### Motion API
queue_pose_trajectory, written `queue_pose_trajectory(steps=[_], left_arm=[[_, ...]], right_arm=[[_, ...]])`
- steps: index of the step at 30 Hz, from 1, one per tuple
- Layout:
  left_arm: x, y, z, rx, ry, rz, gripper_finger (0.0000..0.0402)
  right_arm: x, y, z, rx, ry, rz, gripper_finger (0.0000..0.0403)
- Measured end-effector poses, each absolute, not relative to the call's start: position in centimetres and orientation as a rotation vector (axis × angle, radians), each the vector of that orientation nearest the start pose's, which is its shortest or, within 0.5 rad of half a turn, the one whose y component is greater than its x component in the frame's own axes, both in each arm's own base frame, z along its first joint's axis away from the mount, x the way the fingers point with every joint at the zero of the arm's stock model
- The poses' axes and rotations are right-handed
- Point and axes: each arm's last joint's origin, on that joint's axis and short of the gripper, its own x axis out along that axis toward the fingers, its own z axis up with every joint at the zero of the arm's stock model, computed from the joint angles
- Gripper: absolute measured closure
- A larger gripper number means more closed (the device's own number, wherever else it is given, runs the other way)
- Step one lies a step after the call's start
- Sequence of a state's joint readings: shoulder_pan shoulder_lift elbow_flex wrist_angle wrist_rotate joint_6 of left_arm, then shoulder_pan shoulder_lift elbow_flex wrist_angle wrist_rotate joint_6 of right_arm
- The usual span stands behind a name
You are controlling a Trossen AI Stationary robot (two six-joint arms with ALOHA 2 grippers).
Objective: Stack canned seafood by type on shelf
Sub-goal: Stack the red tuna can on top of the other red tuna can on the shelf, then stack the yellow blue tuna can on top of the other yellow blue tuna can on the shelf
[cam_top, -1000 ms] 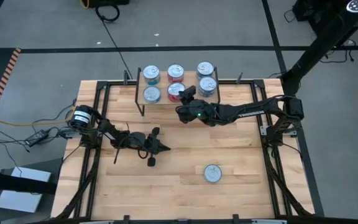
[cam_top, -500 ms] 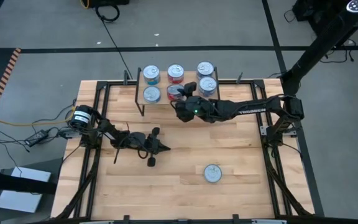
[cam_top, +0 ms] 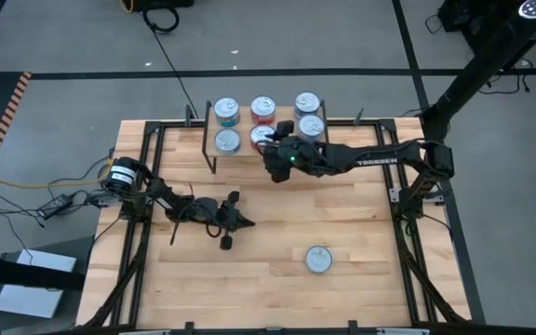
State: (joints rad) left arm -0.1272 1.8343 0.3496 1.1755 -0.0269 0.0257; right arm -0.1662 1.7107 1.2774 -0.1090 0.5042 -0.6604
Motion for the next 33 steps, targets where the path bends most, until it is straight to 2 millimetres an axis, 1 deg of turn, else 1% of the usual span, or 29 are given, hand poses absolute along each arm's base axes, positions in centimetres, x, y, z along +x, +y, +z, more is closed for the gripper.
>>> queue_pose_trajectory(steps=[6,12,17,21,26,29,33], left_arm=[[26.0,-3.3,9.0,0.049,0.307,-0.106,0.0399],[26.0,-3.3,9.0,0.049,0.307,-0.106,0.0398],[26.0,-3.2,9.0,0.045,0.308,-0.105,0.0398],[26.0,-3.2,9.0,0.048,0.308,-0.105,0.0398],[26.0,-3.2,9.0,0.066,0.307,-0.108,0.0398],[26.0,-3.2,9.0,0.066,0.307,-0.108,0.0398],[26.0,-3.2,9.0,0.066,0.307,-0.108,0.0398]], right_arm=[[37.5,-8.7,26.8,-0.611,0.717,-0.476,0.0139],[37.4,-9.0,26.8,-0.56,0.705,-0.5,0.014],[37.4,-8.8,27.0,-0.564,0.702,-0.496,0.0147],[37.3,-7.2,28.0,-0.593,0.689,-0.486,0.0159],[37.3,-4.5,29.9,-0.612,0.766,-0.447,0.0179],[36.9,-2.5,30.6,-0.546,0.821,-0.351,0.0205],[35.9,0.2,30.6,-0.393,0.929,-0.177,0.0259]])
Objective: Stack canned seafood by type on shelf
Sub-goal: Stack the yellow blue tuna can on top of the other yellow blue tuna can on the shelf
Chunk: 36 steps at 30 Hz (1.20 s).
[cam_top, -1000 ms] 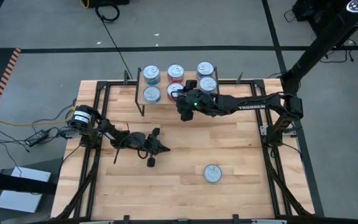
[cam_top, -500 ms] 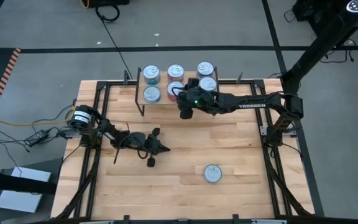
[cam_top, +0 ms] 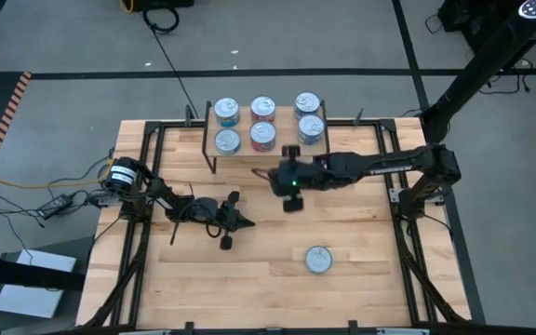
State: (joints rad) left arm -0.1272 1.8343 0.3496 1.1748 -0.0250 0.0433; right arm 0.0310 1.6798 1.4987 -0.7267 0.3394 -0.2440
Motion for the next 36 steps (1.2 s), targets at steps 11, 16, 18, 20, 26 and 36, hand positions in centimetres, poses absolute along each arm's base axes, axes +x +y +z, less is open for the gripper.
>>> queue_pose_trajectory(steps=[11,16,18,20,26,36], left_arm=[[26.0,-3.3,9.0,0.06,0.304,-0.11,0.0398],[26.0,-3.3,9.1,0.058,0.293,-0.111,0.0398],[26.1,-3.3,9.4,0.055,0.267,-0.123,0.0398],[26.2,-3.4,9.8,0.055,0.225,-0.146,0.0398],[26.9,-3.6,10.6,0.044,0.165,-0.171,0.0398],[28.6,-4.0,10.2,0.052,0.248,-0.217,0.04]], right_arm=[[32.8,7.7,26.9,-0.179,1.174,0.154,0.0392],[31.0,10.7,23.6,-0.06,1.253,0.136,0.039],[30.2,11.9,22.3,-0.041,1.273,0.134,0.0396],[29.4,12.9,21.1,-0.014,1.282,0.129,0.0397],[27.4,14.4,18.6,0.019,1.312,0.037,0.0397],[26.7,14.8,17.0,0.034,1.275,0.009,0.0398]])
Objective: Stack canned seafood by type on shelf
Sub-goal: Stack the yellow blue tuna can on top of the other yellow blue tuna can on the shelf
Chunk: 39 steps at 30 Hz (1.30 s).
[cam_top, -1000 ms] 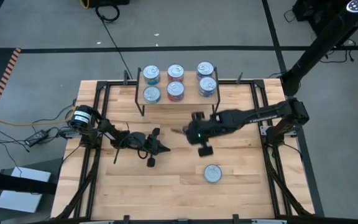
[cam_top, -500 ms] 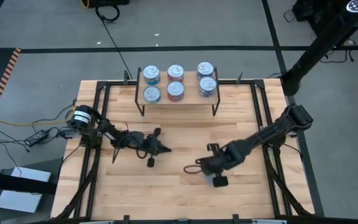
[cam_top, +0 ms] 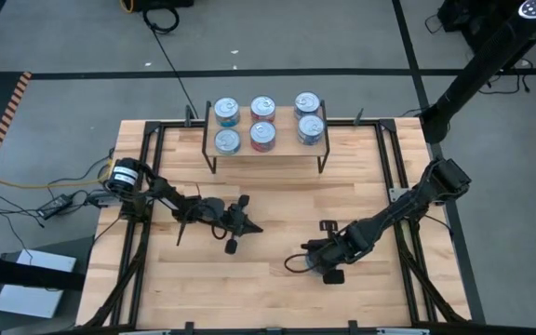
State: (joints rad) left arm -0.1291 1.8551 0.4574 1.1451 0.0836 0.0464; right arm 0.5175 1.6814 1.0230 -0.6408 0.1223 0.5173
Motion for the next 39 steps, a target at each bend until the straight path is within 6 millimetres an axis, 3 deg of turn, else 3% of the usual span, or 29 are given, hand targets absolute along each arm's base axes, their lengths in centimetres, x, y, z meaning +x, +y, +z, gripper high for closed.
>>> queue_pose_trajectory(steps=[11,25,32,39], left_arm=[[29.0,-4.1,10.3,0.061,0.249,-0.22,0.04],[29.0,-4.1,10.3,0.049,0.253,-0.218,0.0399],[29.2,-4.2,10.4,0.021,0.252,-0.217,0.0398],[31.0,-4.8,11.3,0.043,0.262,-0.234,0.0398]], right_arm=[[27.1,14.2,15.9,0.054,1.189,0.021,0.0398],[29.9,11.9,16.9,-0.056,0.932,-0.098,0.0395],[28.1,13.5,18.7,-0.032,0.964,-0.046,0.0394],[25.9,16.2,17.8,0.09,1.079,0.041,0.0394]])
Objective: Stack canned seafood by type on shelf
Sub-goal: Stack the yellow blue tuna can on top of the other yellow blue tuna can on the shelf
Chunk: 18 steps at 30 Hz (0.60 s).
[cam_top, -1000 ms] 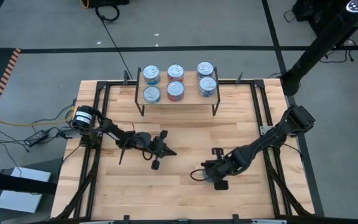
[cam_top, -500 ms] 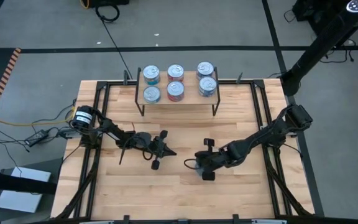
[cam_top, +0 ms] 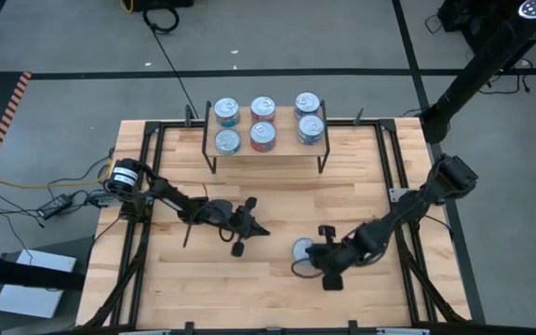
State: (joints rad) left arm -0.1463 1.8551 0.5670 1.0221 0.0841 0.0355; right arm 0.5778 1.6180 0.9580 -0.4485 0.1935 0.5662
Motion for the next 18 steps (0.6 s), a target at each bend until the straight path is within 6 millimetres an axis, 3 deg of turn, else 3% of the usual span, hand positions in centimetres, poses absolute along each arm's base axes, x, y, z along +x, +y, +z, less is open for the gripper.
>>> queue_pose_trajectory(steps=[8,18], left_arm=[[32.5,-5.0,12.2,0.085,0.268,-0.239,0.0398],[32.6,-4.9,12.2,0.093,0.274,-0.184,0.0398]], right_arm=[[24.1,16.3,15.4,0.172,1.114,-0.008,0.0394],[24.5,14.0,13.0,0.216,0.994,0.01,0.0394]])
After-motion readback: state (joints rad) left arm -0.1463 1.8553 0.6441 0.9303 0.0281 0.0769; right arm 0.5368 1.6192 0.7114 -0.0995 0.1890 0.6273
